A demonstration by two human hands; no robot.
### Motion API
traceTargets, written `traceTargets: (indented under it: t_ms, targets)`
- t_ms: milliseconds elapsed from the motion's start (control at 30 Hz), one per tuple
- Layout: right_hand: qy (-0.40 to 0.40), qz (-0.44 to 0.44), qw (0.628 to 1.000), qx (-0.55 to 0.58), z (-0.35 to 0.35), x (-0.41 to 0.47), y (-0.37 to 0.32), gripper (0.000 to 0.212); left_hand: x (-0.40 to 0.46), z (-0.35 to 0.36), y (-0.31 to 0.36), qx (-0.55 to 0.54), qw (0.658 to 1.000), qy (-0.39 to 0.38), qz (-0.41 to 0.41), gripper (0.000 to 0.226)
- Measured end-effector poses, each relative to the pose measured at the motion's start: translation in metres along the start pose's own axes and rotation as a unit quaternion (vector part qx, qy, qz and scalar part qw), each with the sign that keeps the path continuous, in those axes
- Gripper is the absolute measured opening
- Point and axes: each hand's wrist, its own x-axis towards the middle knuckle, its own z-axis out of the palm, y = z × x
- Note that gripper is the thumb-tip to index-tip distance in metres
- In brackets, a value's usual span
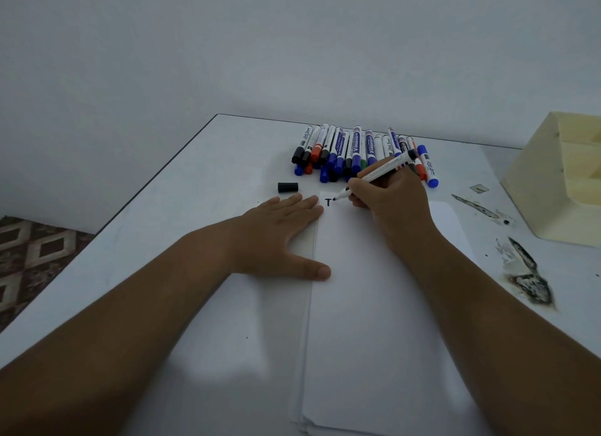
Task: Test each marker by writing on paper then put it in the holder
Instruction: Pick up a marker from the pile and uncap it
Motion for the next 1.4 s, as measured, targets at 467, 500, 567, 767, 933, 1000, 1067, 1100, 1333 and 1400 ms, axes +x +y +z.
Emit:
traceTargets:
  t_ms: [467, 500, 567, 767, 933, 1000, 1067, 1100, 1333, 1400]
  targets:
    - [-0.006, -0.001, 0.999, -0.040, 0.0012, 0.0023, 0.0034, 0.006, -0.0003, -0.0005, -0.0001, -0.006, 1.000, -0.001, -0.002, 0.117]
    - [-0.009, 0.001, 0.999, -0.039, 0.0012, 0.0026, 0.0038, 0.007, -0.0001, -0.0005, -0.0002, -0.005, 1.000, 0.000, -0.002, 0.117]
    - [-0.016, 0.007, 0.999, -0.033, 0.0015, 0.0031, 0.0040, 0.009, 0.0000, -0.0004, -0.0003, -0.003, 1.000, -0.001, -0.002, 0.118]
    - [-0.008, 0.008, 0.999, -0.033, 0.0011, 0.0040, 0.0053, 0.010, 0.0023, 0.0011, -0.0021, 0.001, 1.000, -0.001, 0.000, 0.121]
    - [0.019, 0.014, 0.999, -0.042, 0.0024, 0.0058, 0.0062, 0.010, 0.0027, 0.0022, -0.0043, 0.017, 1.000, -0.003, 0.005, 0.120]
    - [0.016, 0.017, 0.999, -0.046, 0.0022, 0.0069, 0.0073, 0.015, 0.0029, 0.0025, -0.0044, 0.019, 1.000, -0.004, 0.006, 0.119]
    - [0.011, 0.025, 0.999, -0.040, 0.0014, 0.0069, 0.0075, 0.016, 0.0025, 0.0020, -0.0035, 0.019, 1.000, -0.007, 0.006, 0.117]
    - [0.009, 0.025, 0.999, -0.036, 0.0011, 0.0066, 0.0075, 0.014, 0.0022, 0.0017, -0.0032, 0.018, 1.000, -0.008, 0.006, 0.116]
    - [0.005, 0.009, 0.999, -0.052, -0.0006, 0.0038, 0.0029, 0.005, 0.0013, 0.0018, -0.0014, 0.015, 1.000, -0.006, 0.011, 0.120]
    - [0.005, 0.004, 0.999, -0.051, -0.0004, 0.0024, 0.0014, 0.011, 0.0013, 0.0020, -0.0019, 0.015, 1.000, -0.005, 0.013, 0.120]
